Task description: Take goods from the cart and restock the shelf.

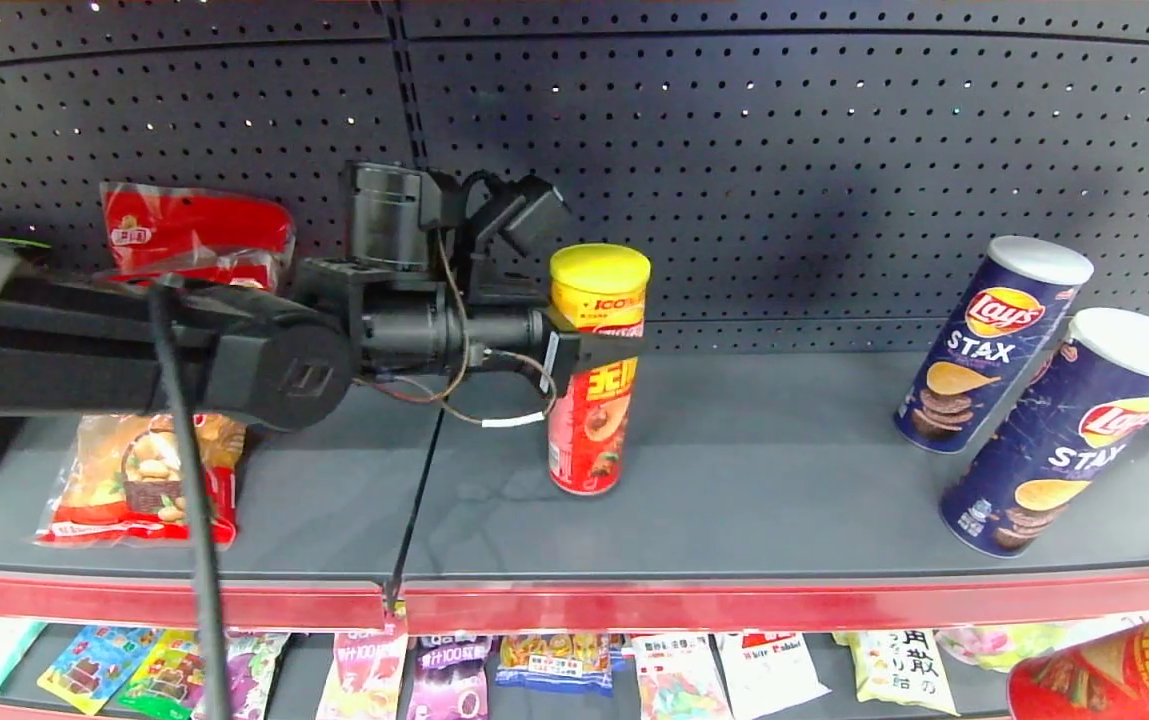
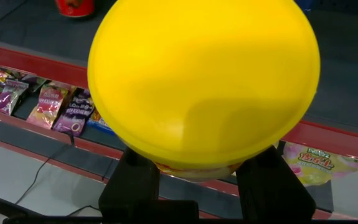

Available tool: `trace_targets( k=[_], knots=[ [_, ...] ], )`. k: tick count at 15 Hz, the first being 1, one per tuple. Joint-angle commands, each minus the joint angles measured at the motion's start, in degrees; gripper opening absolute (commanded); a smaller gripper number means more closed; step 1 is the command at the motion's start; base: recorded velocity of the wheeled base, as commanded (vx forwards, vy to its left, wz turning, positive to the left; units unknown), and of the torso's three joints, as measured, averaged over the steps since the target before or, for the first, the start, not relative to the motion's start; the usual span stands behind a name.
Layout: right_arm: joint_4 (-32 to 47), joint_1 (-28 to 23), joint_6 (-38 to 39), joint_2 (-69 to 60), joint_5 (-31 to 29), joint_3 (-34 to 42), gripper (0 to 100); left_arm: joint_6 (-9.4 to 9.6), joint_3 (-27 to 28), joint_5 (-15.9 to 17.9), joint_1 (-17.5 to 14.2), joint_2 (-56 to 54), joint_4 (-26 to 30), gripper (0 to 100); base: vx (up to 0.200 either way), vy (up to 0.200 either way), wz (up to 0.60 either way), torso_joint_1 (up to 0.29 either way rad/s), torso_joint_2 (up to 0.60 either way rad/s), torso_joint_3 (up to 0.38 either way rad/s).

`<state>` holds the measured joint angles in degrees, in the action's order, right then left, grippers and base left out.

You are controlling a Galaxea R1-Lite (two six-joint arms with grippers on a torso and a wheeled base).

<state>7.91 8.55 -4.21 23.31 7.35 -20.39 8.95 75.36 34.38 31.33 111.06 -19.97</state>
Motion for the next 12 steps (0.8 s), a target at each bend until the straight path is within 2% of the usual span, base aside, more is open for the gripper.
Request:
trace_targets(
  k=[1,3,4,7,12],
  knots=[
    [-0.09,-0.02,-0.01,0.86,0.03,-0.44,0,1.69,-6.54,5.96,0.05,-7.96,0.19,0,0.0,0.0,0.0,0.0,0.0,0.0],
    [-0.09,-0.02,-0.01,1.48,0.03,-0.96,0,5.82,-8.39,10.1,0.4,-7.96,0.28,0,0.0,0.0,0.0,0.0,0.0,0.0],
    [-0.09,-0.02,-0.01,1.65,0.03,-1.31,0,6.52,-9.36,11.41,0.49,-7.78,0.28,0,0.0,0.0,0.0,0.0,0.0,0.0],
    [0.17,-0.02,-0.01,2.09,0.03,-2.28,0,7.66,-10.24,12.47,0.49,-6.2,-0.69,0,0.0,0.0,0.0,0.0,0.0,0.0],
    [0.35,-0.02,-0.1,2.71,0.03,-3.07,0,7.4,-10.5,13.61,0.49,-2.07,-6.14,0,0.0,0.0,0.0,0.0,0.0,0.0]
  ],
)
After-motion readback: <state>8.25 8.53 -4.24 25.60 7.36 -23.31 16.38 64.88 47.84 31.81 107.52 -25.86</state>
